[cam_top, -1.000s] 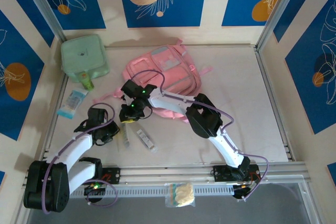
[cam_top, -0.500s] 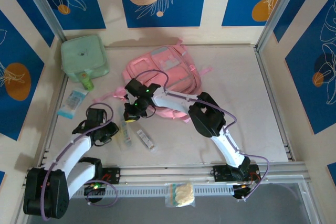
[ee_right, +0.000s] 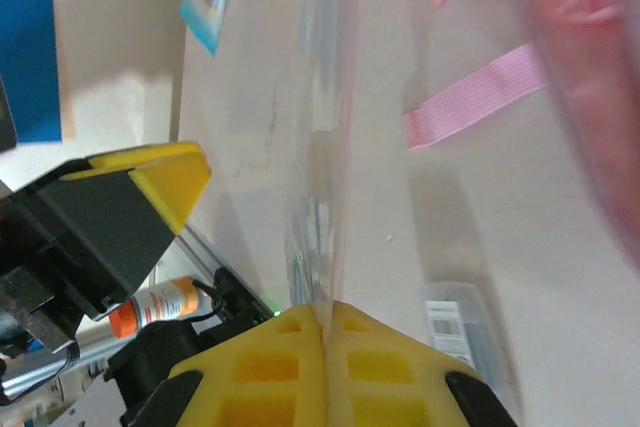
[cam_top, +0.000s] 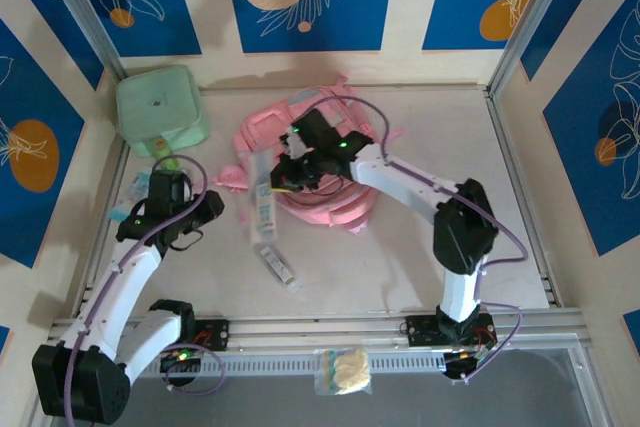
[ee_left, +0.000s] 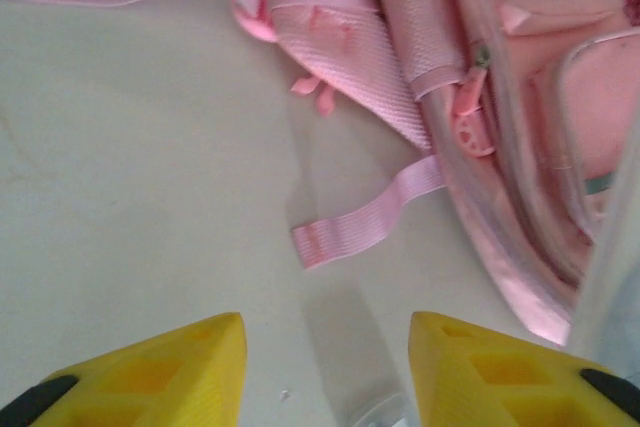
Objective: Pack the student bag
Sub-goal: Open the student bag at the top-center of the table.
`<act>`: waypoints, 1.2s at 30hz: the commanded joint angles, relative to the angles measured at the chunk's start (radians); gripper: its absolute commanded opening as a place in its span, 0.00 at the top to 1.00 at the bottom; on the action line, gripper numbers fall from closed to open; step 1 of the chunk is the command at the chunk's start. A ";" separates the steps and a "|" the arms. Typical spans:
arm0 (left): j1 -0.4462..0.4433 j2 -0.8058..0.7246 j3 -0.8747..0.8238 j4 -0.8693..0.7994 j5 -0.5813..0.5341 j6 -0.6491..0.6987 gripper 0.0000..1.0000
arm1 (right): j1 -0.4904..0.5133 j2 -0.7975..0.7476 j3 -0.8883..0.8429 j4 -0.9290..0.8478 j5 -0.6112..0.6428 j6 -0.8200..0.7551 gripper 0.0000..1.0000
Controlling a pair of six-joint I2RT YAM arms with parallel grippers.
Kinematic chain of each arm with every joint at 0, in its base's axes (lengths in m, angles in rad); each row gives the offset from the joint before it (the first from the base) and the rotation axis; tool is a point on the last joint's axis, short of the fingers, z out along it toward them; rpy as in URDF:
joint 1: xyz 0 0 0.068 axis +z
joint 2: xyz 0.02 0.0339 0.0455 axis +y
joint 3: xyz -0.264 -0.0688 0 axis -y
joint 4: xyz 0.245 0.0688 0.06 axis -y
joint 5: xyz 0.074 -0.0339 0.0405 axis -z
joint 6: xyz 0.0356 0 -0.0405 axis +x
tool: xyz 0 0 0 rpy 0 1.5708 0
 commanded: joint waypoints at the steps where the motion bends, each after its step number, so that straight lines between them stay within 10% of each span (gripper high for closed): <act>1: -0.059 0.034 0.055 -0.002 -0.022 0.079 0.51 | -0.059 -0.089 -0.061 -0.016 0.003 -0.021 1.00; 16: -0.495 0.463 0.354 0.180 -0.193 0.505 0.32 | -0.402 -0.327 -0.282 -0.069 -0.024 -0.063 1.00; 36: -0.658 1.001 0.716 0.256 -0.336 0.879 0.23 | -0.716 -0.513 -0.543 0.014 -0.007 0.001 1.00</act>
